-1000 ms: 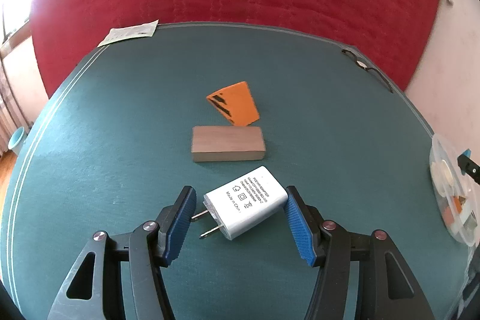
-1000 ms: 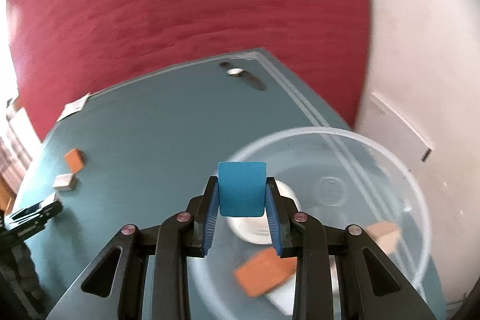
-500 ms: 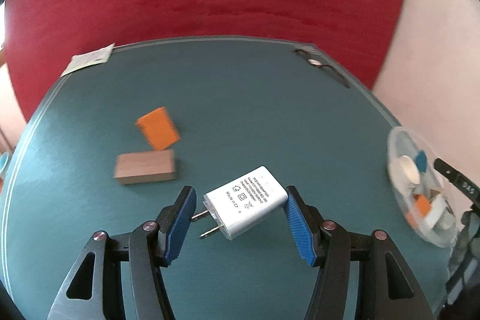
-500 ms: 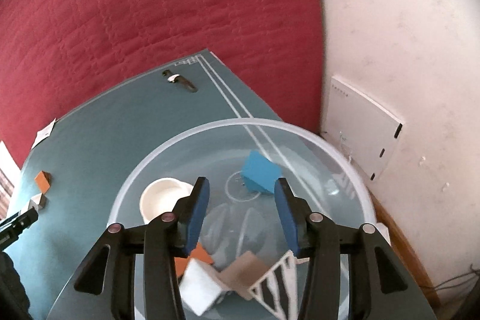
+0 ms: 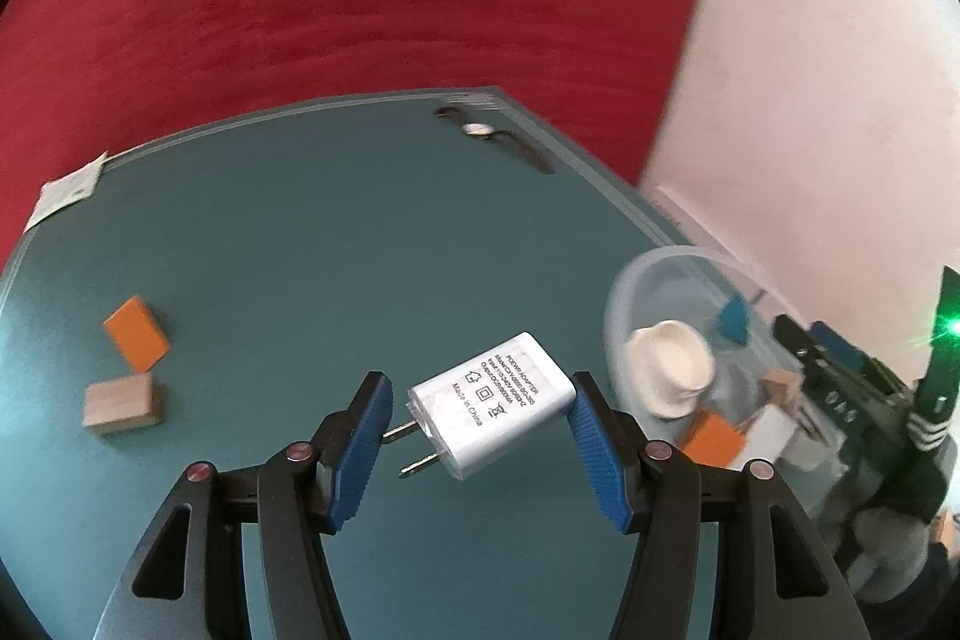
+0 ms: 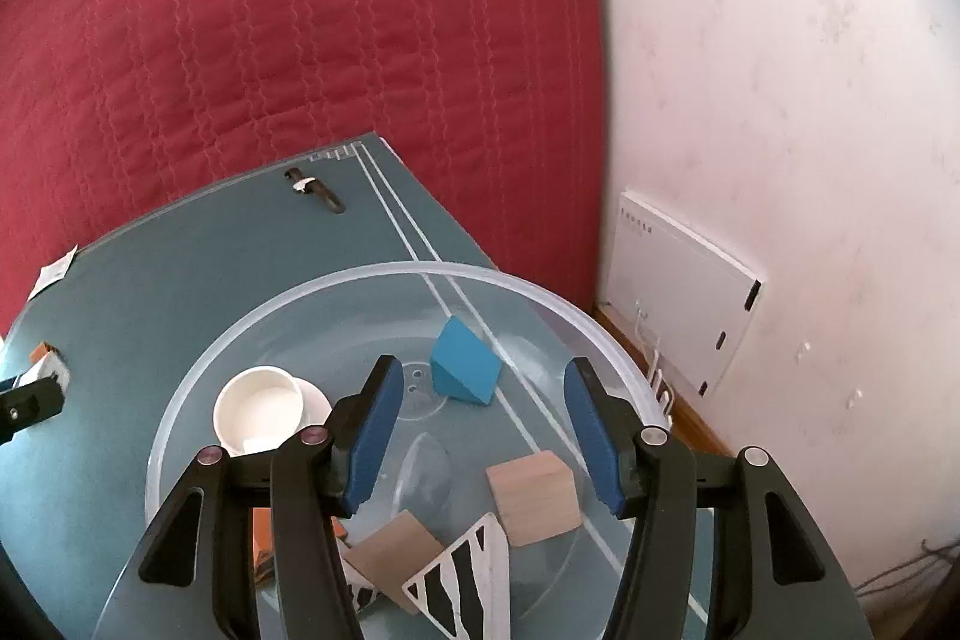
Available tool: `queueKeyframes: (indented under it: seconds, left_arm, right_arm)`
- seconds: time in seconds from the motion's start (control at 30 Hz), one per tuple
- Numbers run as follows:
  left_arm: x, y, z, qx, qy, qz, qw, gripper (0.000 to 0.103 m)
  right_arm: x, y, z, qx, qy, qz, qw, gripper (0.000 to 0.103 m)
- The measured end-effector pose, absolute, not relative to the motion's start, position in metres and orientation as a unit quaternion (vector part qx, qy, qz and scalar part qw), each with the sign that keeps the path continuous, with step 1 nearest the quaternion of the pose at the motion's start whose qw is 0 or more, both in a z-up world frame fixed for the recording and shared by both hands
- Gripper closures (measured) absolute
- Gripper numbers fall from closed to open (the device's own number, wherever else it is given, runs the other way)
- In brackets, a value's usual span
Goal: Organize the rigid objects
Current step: 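Lower the white charger into the clear bowl and open the left tool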
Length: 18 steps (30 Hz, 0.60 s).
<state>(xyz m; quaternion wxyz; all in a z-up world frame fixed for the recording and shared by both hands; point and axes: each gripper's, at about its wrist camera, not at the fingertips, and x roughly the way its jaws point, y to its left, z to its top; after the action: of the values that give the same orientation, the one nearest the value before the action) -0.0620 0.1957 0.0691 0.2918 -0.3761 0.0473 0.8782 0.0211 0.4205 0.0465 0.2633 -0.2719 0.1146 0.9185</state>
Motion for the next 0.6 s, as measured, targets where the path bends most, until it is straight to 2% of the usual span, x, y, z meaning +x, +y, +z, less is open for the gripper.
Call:
queueKeyframes:
  seconds: [0.6]
  left_arm:
    - [-0.046, 0.274, 0.075, -0.367, 0.076, 0.844, 0.385, 0.040]
  right_arm:
    - [0.028, 0.438, 0.046, -0.251, 0.148, 0.912, 0.290, 0.044]
